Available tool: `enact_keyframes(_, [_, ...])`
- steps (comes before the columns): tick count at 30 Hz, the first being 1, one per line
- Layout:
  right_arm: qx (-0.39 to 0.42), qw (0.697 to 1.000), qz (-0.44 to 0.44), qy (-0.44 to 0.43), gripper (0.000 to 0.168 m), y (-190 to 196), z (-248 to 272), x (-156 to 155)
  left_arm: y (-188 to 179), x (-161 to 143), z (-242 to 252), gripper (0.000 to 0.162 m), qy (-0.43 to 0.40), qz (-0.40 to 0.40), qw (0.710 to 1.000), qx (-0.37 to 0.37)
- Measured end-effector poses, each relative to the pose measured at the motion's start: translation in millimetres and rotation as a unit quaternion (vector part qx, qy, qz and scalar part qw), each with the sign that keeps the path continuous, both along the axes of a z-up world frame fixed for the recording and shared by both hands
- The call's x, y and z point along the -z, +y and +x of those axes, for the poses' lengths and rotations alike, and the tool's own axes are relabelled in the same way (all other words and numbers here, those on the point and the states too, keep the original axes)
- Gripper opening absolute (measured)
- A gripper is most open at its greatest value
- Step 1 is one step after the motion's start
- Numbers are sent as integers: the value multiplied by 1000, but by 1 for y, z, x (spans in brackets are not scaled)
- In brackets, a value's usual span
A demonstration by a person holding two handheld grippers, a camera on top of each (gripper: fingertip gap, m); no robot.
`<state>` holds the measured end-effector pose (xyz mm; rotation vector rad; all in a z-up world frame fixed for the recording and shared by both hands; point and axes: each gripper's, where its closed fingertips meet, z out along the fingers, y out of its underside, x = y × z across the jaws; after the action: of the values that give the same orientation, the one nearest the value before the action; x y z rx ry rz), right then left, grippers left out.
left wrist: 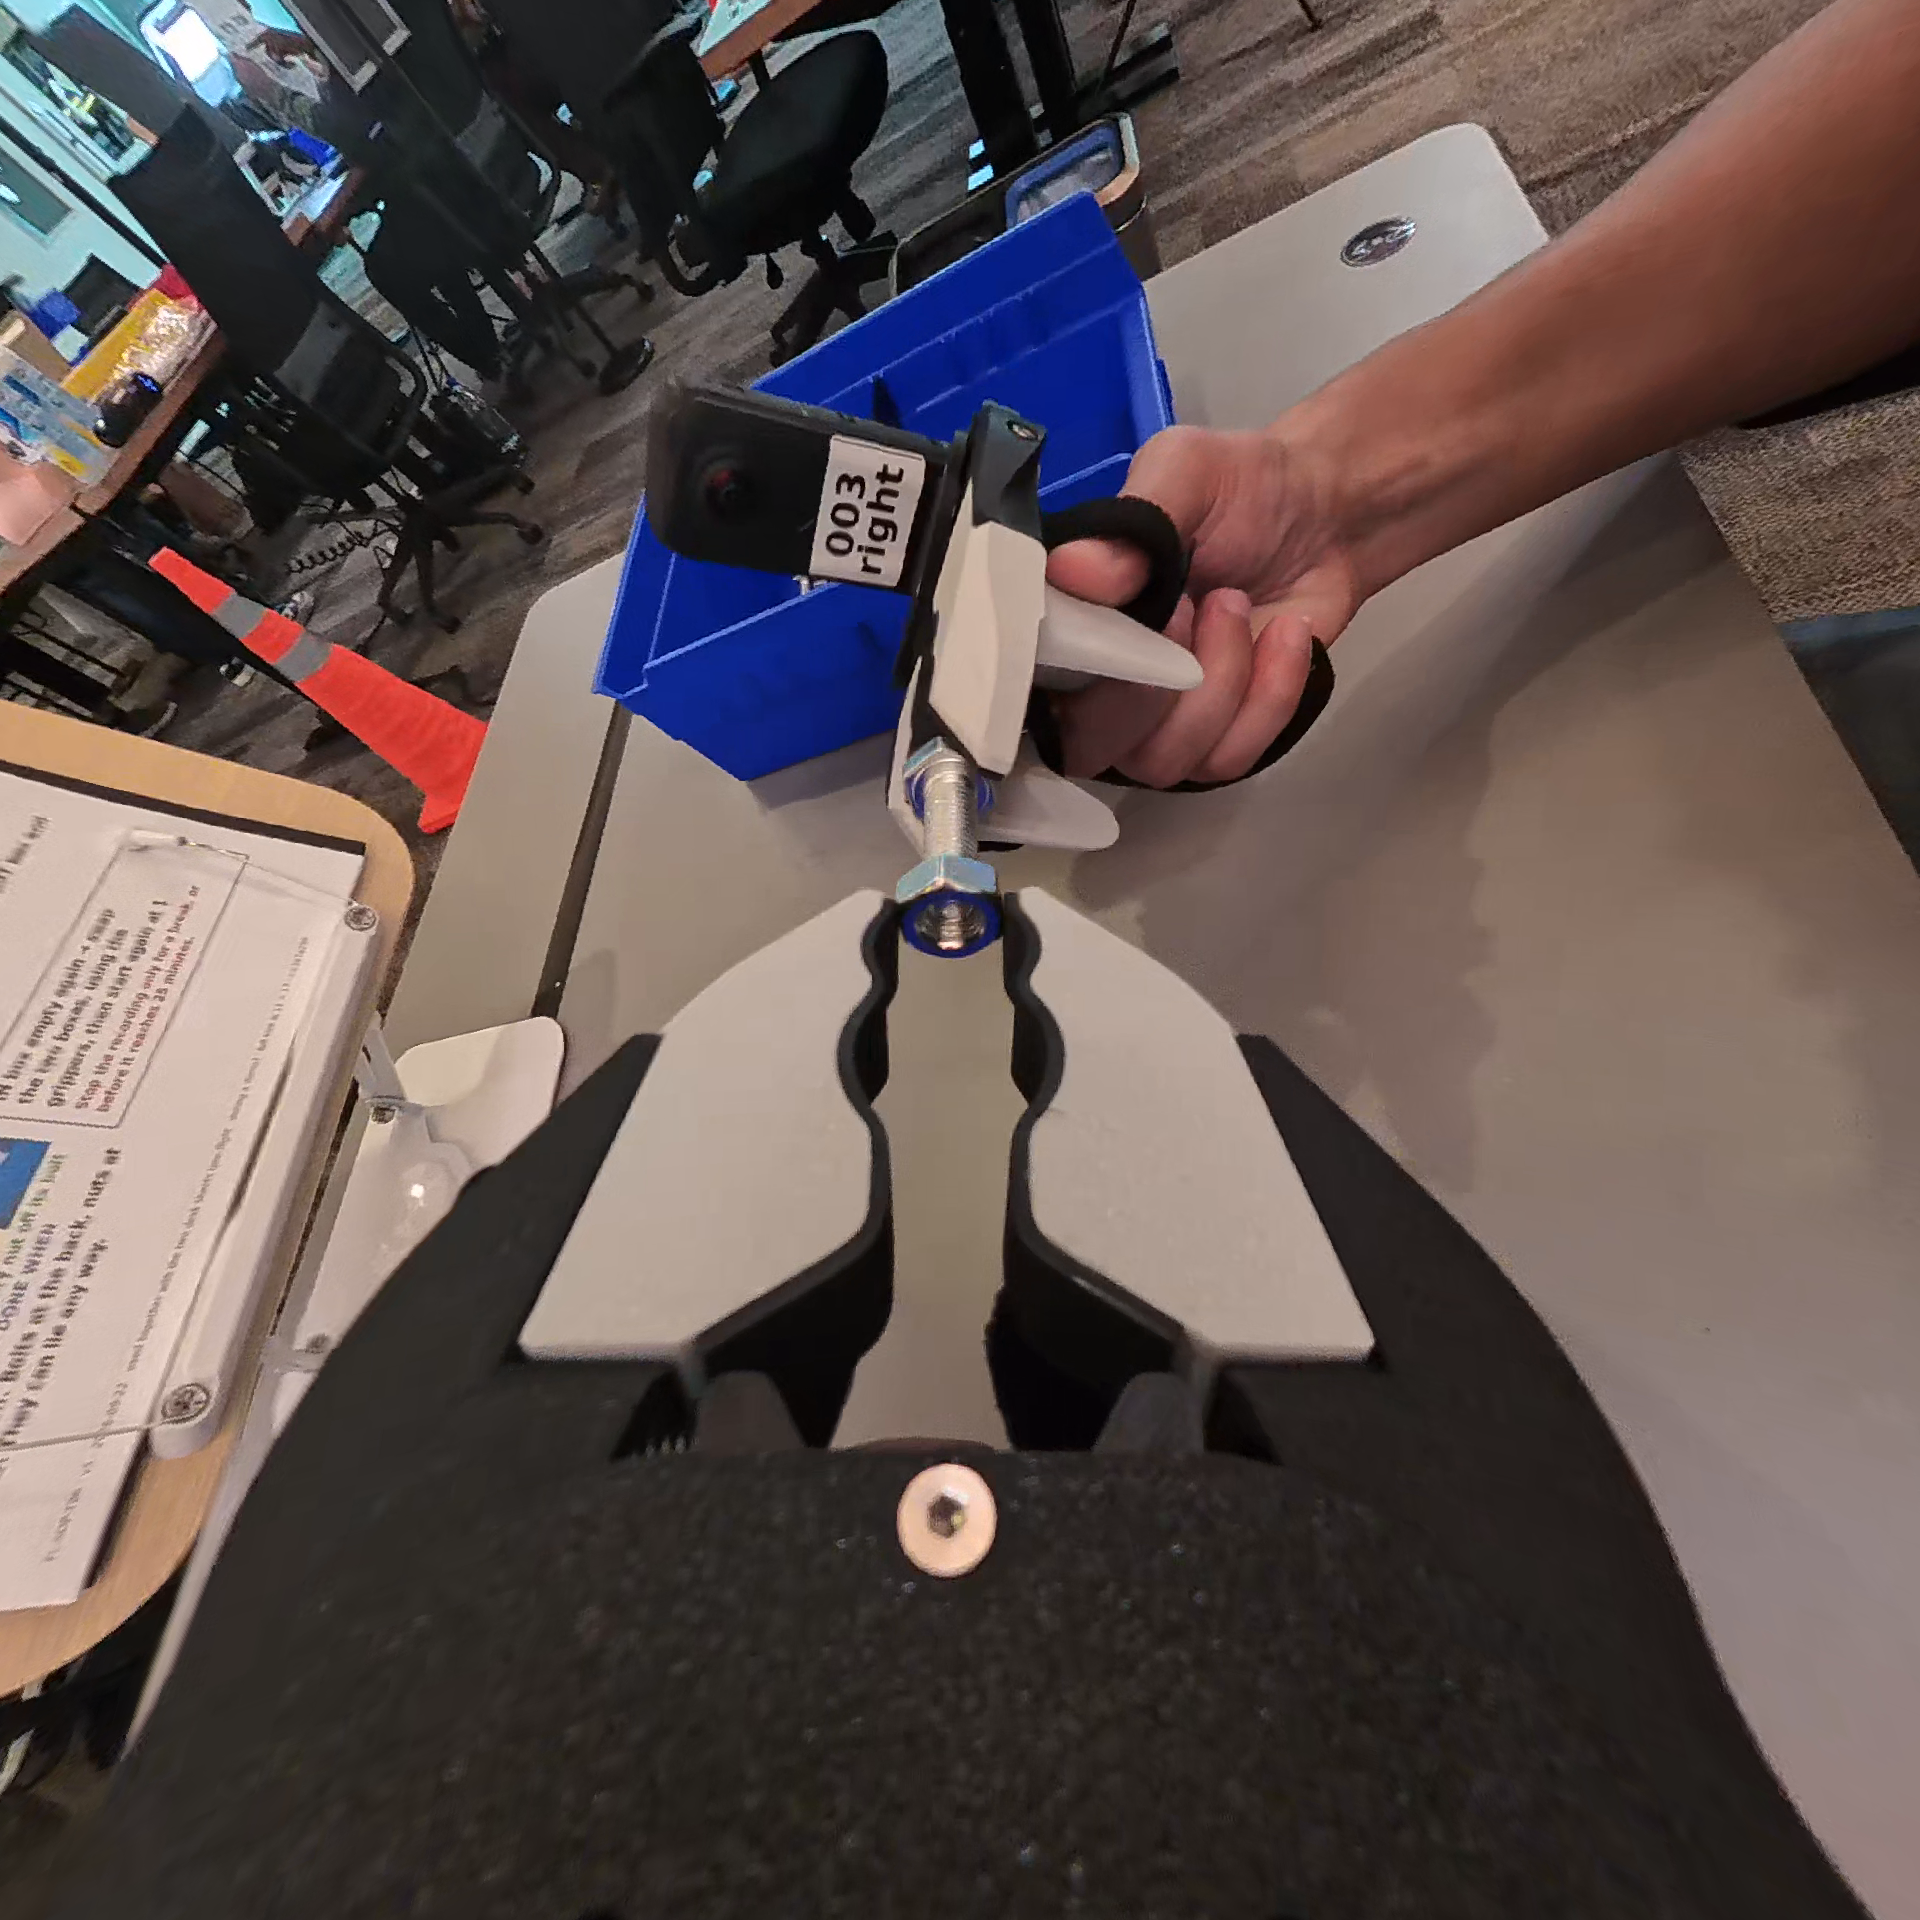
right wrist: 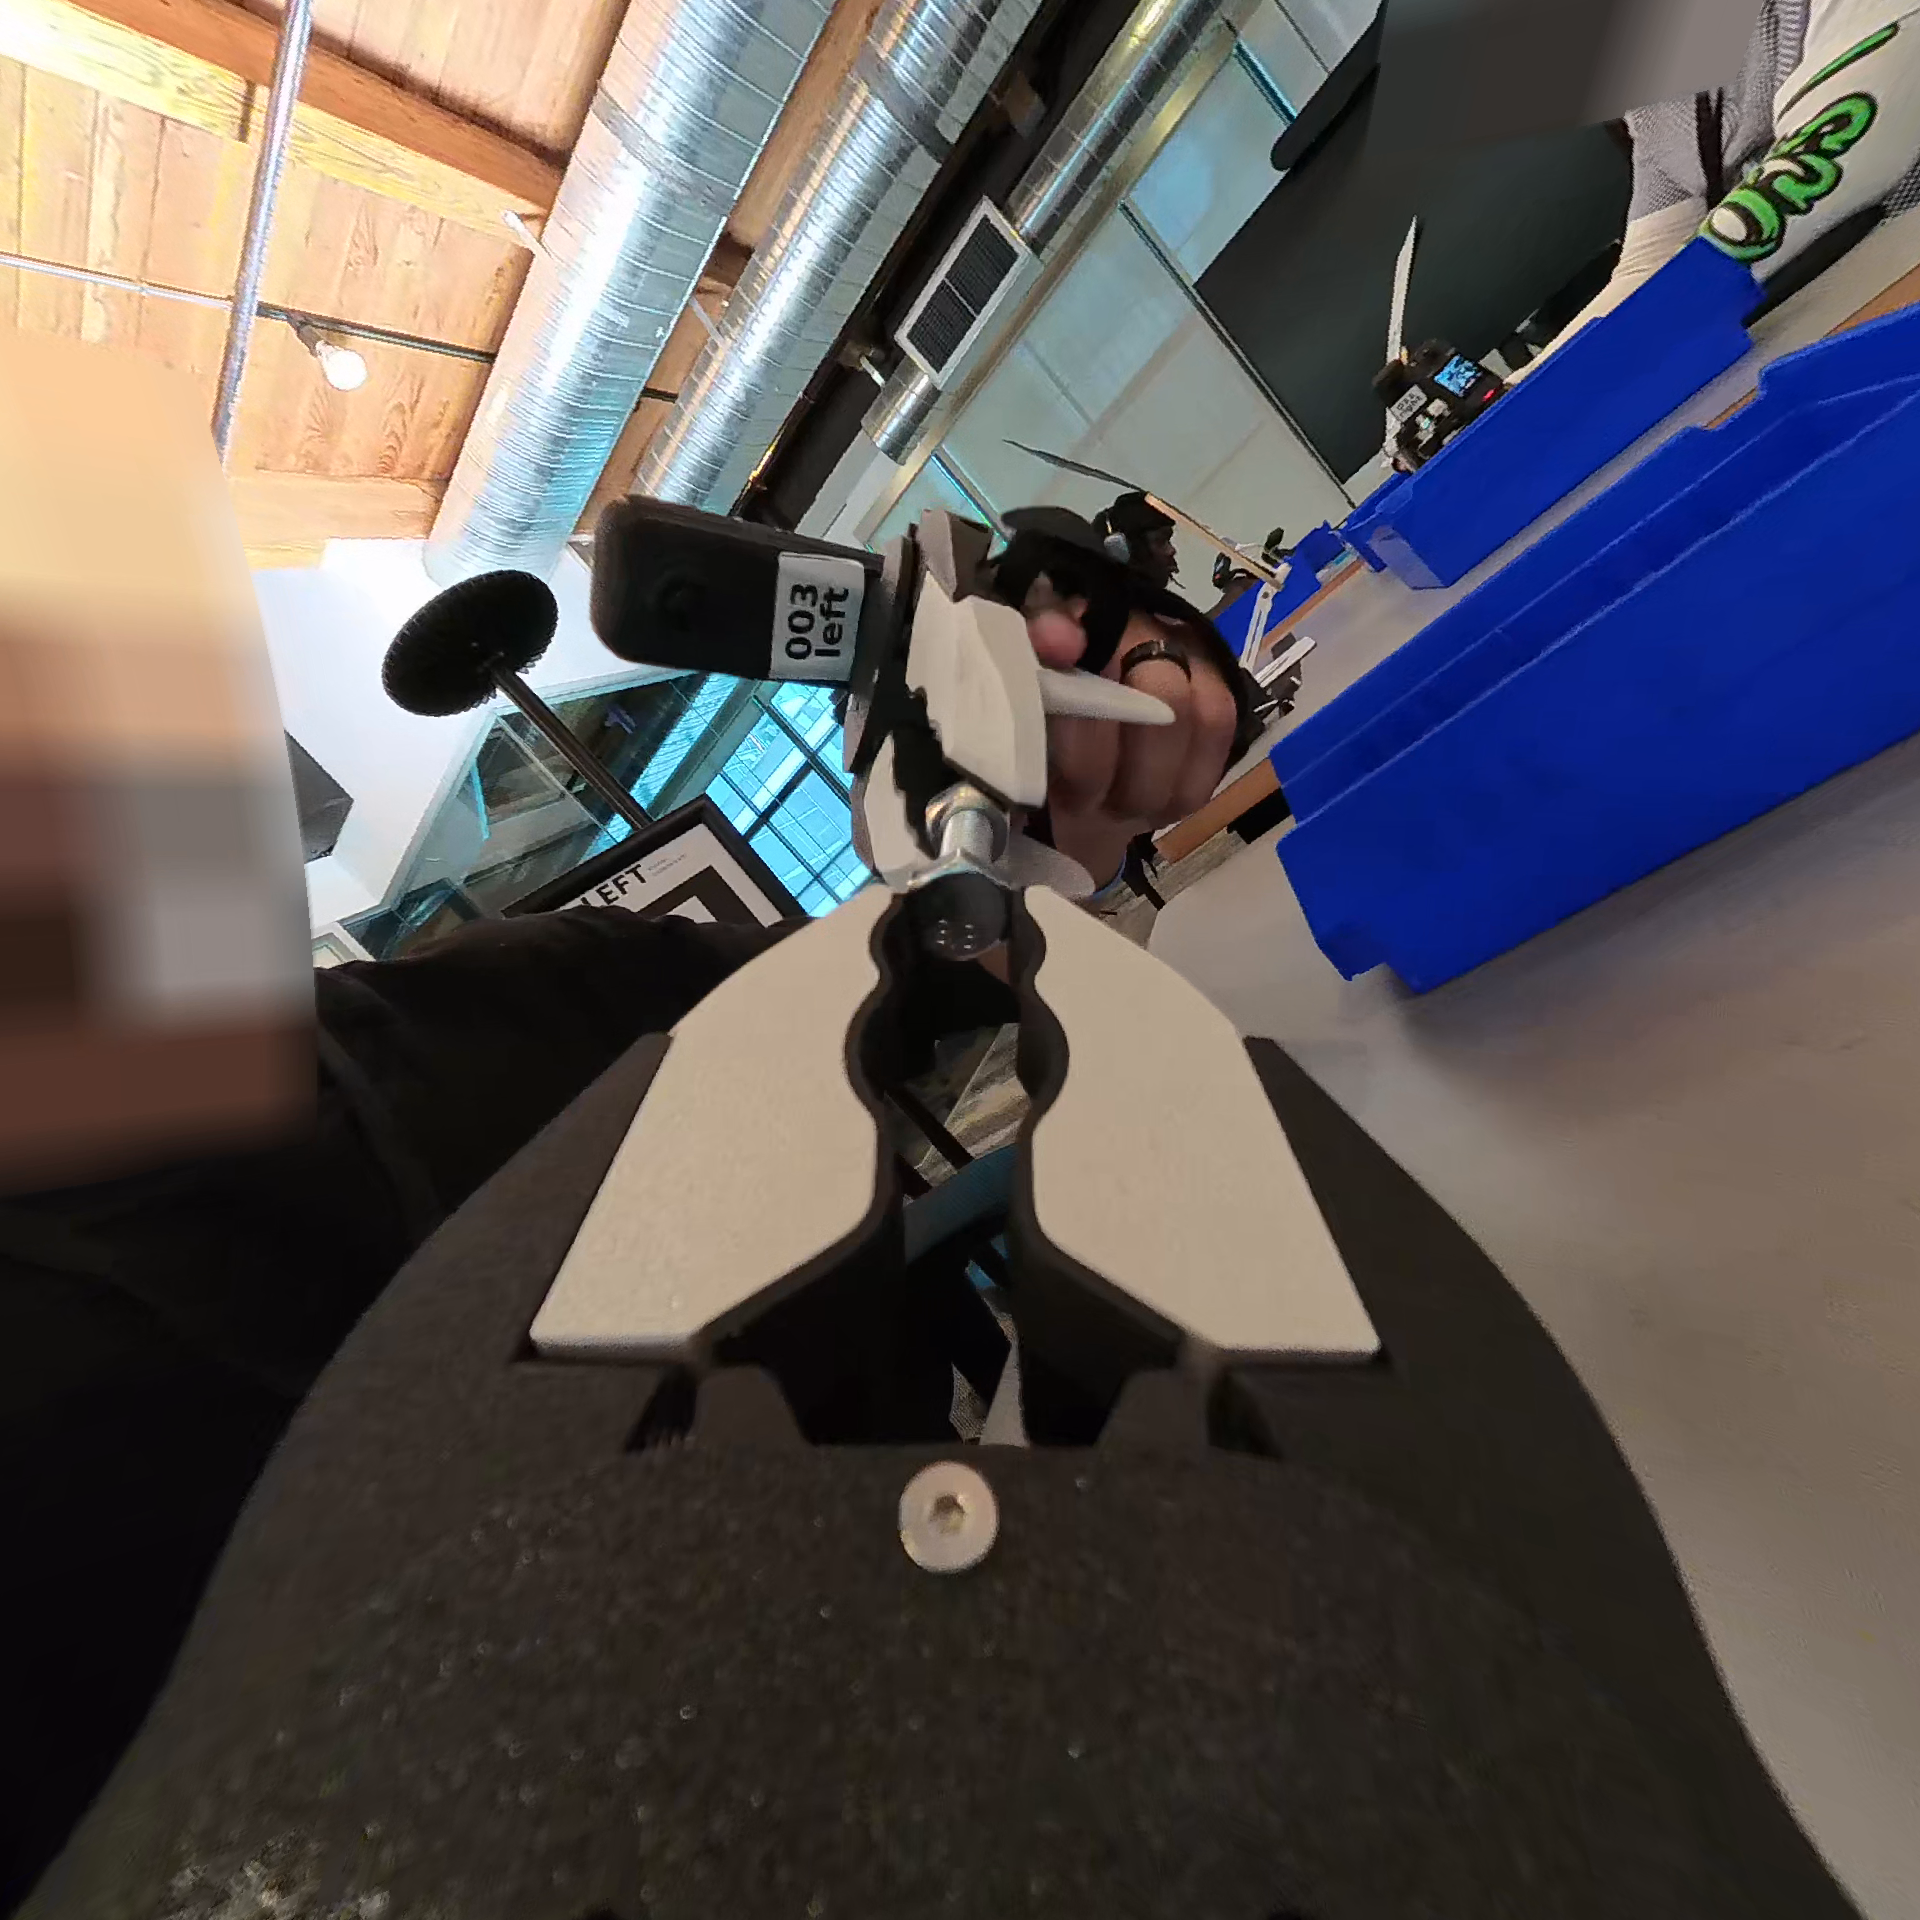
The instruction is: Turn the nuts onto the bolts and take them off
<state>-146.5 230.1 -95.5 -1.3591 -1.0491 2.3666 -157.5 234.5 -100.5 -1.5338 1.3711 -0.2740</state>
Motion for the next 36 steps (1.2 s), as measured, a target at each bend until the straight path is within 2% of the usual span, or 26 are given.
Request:
enact_keyframes(3, [16, 1000, 27, -1, 17, 0, 0, 0, -1, 0, 0, 18, -23, -52, 998, -9])
enact_keyframes(5, [37, 998, 59, 4, 17, 0, 1, -2, -2, -2, 2, 18, -74, -127, 989, -13])
enact_keyframes(9, [103, 980, 171, 3, 18, 1, 1, -3, -5, -4, 4, 17, -178, -299, 937, -20])
enact_keyframes(13, [153, 947, 282, 6, 18, -2, 3, -3, -10, -9, 7, 17, -267, -458, 847, -16])
enact_keyframes(19, [200, 880, 431, 4, 18, -4, 6, -4, -13, -17, 6, 17, -381, -637, 669, 27])
enact_keyframes(20, [206, 870, 449, 4, 18, -3, 9, -4, -11, -15, 4, 17, -394, -652, 647, 25])
enact_keyframes(21, [209, 861, 463, -2, 18, -1, 10, -4, -10, -11, 1, 17, -394, -658, 642, 20])
enact_keyframes(24, [210, 863, 460, -20, 17, 6, 14, -4, -7, -9, -6, 17, -400, -639, 657, 15])
enact_keyframes(25, [214, 867, 449, -29, 17, 11, 14, -4, -5, -11, -7, 17, -403, -620, 673, 15])
enact_keyframes(28, [222, 882, 411, -59, 18, 21, 9, 3, 5, -4, -13, 17, -380, -499, 777, -53])
enact_keyframes(30, [230, 890, 385, -75, 18, 28, 5, 8, 22, 3, -27, 17, -366, -344, 851, -157])
enact_keyframes(31, [238, 893, 371, -94, 18, 33, 2, 12, 28, 7, -39, 17, -353, -262, 871, -220])
enact_keyframes(32, [249, 894, 356, -112, 18, 39, 0, 18, 33, 15, -56, 17, -337, -190, 873, -298])
enact_keyframes(33, [261, 896, 337, -123, 18, 44, -2, 21, 33, 22, -73, 17, -325, -137, 860, -369])
enact_keyframes(34, [269, 901, 316, -129, 18, 47, -4, 24, 28, 28, -83, 17, -323, -98, 847, -410])
enact_keyframes(36, [276, 906, 288, -139, 18, 50, -7, 31, 20, 37, -91, 17, -318, -59, 833, -448])
